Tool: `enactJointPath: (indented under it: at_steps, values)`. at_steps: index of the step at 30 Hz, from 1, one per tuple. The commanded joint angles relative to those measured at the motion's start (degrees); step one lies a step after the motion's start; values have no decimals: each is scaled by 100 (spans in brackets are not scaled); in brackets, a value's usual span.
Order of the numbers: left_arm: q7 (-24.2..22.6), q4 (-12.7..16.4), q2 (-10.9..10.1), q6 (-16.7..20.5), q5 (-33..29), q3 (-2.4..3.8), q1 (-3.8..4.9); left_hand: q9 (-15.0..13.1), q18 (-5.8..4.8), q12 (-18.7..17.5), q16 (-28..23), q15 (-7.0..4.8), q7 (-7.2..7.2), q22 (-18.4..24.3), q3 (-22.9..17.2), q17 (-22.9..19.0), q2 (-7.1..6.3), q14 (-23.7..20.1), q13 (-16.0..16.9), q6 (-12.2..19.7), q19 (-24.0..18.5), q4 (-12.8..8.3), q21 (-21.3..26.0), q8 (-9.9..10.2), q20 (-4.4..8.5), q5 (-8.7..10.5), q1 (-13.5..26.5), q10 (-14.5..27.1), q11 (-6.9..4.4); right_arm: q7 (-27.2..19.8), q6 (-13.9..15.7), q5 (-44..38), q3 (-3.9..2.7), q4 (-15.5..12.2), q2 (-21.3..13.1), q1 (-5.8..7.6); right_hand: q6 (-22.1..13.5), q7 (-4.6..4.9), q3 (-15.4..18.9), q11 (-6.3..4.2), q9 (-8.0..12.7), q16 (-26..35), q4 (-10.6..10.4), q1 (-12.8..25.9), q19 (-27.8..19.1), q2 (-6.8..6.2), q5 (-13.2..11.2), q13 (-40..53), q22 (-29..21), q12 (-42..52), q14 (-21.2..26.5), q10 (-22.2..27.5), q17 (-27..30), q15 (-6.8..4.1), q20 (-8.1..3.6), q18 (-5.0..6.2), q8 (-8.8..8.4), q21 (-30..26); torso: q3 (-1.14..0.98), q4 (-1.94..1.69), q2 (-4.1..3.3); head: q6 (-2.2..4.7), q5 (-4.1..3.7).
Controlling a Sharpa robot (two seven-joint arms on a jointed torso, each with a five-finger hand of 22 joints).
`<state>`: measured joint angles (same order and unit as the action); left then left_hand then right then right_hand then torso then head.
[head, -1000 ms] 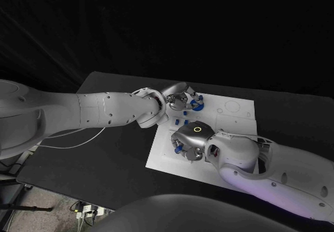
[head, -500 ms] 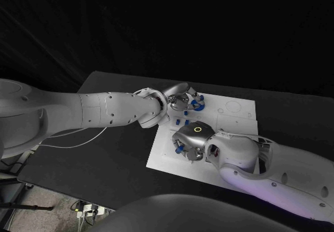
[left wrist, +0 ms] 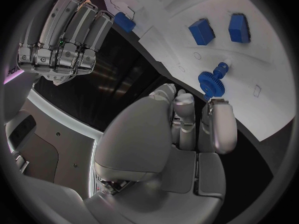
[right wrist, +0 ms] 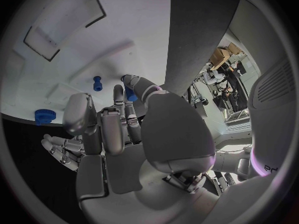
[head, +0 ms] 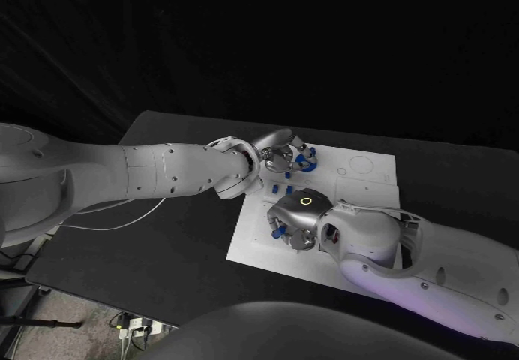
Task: Assemble the parts on the task board
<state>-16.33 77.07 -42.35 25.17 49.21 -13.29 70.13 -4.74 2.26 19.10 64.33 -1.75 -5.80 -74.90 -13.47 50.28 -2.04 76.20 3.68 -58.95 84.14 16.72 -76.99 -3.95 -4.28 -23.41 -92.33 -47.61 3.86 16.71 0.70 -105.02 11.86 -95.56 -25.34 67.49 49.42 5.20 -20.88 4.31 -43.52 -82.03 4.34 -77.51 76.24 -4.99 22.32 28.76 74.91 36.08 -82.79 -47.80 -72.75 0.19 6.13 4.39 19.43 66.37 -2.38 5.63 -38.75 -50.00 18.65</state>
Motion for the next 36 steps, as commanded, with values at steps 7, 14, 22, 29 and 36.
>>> enactJointPath:
  at_steps: [7, 14, 22, 29, 36]
  values:
    - [11, 4, 22, -97, -13, 3, -9, 9, 60, -10, -5, 30, -48, -1131, -59, -19, -12, -6, -4, -11, 32, -2, 26, -14, -38, 19, 60, -22, 33, -32, -95, -40, 4, 16, 19, -6, -428, -26, -152, -6, 252, 28, -1, 61, -37, -28, -16, 72, 779, 34, 43, 76, 4, 18, 27, 113, -486, -42, 2, -4, 7, 0, -6]
    - [21, 3, 23, -104, -13, 3, -12, 9, 60, -10, -5, 30, -48, -1131, -59, -19, -12, -6, -4, -11, 32, -2, 26, -14, -38, 19, 60, -22, 33, -67, -25, -30, 4, 19, 11, -7, -914, -164, -246, 84, 755, 44, -45, 149, -59, -126, -219, 58, 766, -135, 63, 323, 36, 64, 64, 119, -1080, -102, 3, -4, 5, 0, 2]
    - [24, 7, 18, -106, -13, 3, -13, 9, 60, -10, -5, 30, -48, -1131, -59, -19, -12, -6, -4, -11, 32, -2, 26, -14, -38, 19, 60, -22, 33, -159, 321, 7, 4, -40, -89, -12, -1199, -332, -156, 196, 1149, 75, -114, 222, -104, -201, -550, -85, 742, -433, 105, 683, 99, 81, 98, 136, -1399, -204, -3, -3, 1, 0, -5]
    - [6, 17, -3, -97, -13, 3, -17, 10, 61, -12, -10, 32, -52, -1130, -72, -26, -17, -11, -4, -8, 30, -2, 30, -13, -39, 18, 61, -21, 36, -246, 910, 49, -6, -359, -572, 10, -1252, -407, 11, 209, 1345, 103, -168, 245, -144, -257, -762, -141, 718, -507, 133, 811, 150, 74, 98, 153, -1483, -300, -1, 9, 5, 0, -75]
    - [-136, 90, -94, -8, -38, 3, -35, 9, 61, -12, -6, 34, -54, -1129, -85, -22, -13, -10, -4, -10, 30, 2, 30, -15, -41, 20, 68, -23, 39, -1018, 1804, 814, -17, -911, -1816, 409, -1080, -279, 184, 199, 1502, 13, -354, 294, 13, -158, -1063, -147, 793, -429, 40, 774, -3, 89, 106, 99, -1437, -75, 26, 61, 26, 0, -273]
